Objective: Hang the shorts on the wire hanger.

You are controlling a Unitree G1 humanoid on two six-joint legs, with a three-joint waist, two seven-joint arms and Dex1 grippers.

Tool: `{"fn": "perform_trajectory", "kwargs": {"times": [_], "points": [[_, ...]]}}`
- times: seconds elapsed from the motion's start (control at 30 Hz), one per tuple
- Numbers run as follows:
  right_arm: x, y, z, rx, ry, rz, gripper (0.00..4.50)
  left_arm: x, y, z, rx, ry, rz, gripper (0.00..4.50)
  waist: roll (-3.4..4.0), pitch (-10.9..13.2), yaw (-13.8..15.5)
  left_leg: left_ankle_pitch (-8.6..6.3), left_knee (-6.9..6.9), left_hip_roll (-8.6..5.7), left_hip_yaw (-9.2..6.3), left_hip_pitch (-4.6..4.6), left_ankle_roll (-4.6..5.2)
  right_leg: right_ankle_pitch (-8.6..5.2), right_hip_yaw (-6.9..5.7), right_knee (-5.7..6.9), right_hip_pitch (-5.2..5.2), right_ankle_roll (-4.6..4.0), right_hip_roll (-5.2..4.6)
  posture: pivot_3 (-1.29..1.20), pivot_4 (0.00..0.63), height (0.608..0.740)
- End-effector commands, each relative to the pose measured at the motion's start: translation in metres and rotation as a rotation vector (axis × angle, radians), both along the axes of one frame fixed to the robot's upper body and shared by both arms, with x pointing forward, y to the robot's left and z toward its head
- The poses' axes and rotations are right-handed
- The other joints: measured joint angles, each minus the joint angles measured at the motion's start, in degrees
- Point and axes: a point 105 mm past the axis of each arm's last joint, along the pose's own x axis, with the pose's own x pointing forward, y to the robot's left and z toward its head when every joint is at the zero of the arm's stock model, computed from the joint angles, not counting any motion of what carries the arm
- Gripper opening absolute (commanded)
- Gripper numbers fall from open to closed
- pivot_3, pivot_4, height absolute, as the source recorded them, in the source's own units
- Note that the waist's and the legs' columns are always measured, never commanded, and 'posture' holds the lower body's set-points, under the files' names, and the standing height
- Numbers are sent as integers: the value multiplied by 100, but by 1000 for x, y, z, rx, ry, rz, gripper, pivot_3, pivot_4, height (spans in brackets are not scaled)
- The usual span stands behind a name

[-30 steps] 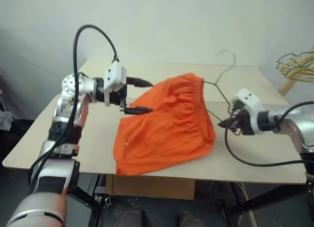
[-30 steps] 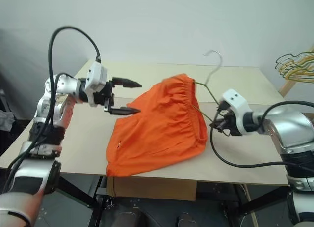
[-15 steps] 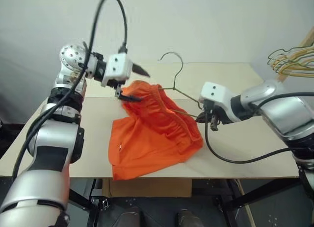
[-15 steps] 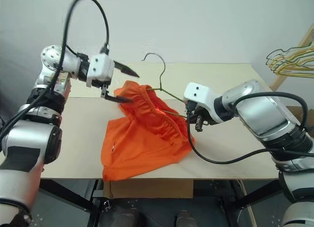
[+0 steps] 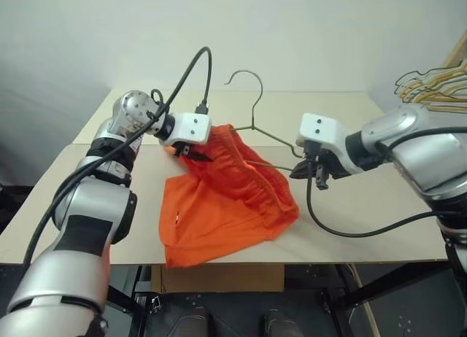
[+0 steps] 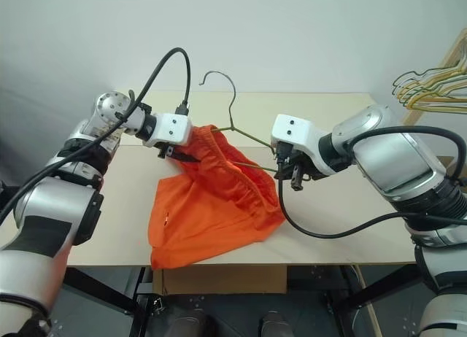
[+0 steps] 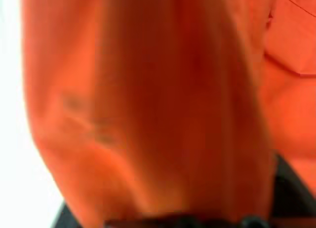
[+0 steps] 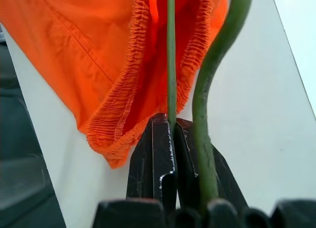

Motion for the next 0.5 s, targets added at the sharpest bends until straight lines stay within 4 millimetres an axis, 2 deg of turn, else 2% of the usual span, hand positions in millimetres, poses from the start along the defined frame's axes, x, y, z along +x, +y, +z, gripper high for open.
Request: {"fn": "perform_trajectory", "kwargs": {"times": [0.03,0.13,0.17,0.2,0.3,0.37,0.5], "points": [[-3,5,23,43,-59,25,0,1,-5,14,-42,-27,-11,1239,0,0,0,1,5,-1,0,-10,-1,1,0,10,-12,-1,0,3,0,740],[-4,5,23,46,-73,46,0,0,-6,14,-57,-8,-11,213,0,0,-1,0,10,-3,1,-11,-1,1,2,34,-18,-2,0,2,0,740],[-5,5,22,45,-85,54,0,-1,-6,14,-61,4,-11,18,0,0,-4,0,10,-3,1,-11,-1,0,2,36,-19,-2,1,1,0,740],[-5,5,22,43,-94,56,0,-1,-6,14,-69,9,-10,18,0,0,-9,0,11,-2,1,-10,-1,0,2,38,-19,-2,1,0,0,740],[1,-3,20,47,-141,-14,801,0,-8,18,-122,26,10,0,0,0,-19,0,20,-2,0,-10,-1,0,1,42,-18,-2,1,-4,0,740],[1,-11,19,56,-162,-60,1527,0,-7,18,-142,48,17,0,0,0,-17,1,27,-3,0,-11,-1,0,1,44,-15,-2,0,-4,0,740],[-8,-43,29,111,-220,-208,3020,-1,-3,15,-168,90,35,0,-1,0,6,0,35,-4,-1,-12,-1,0,2,45,-13,-1,-2,8,0,740]]}}
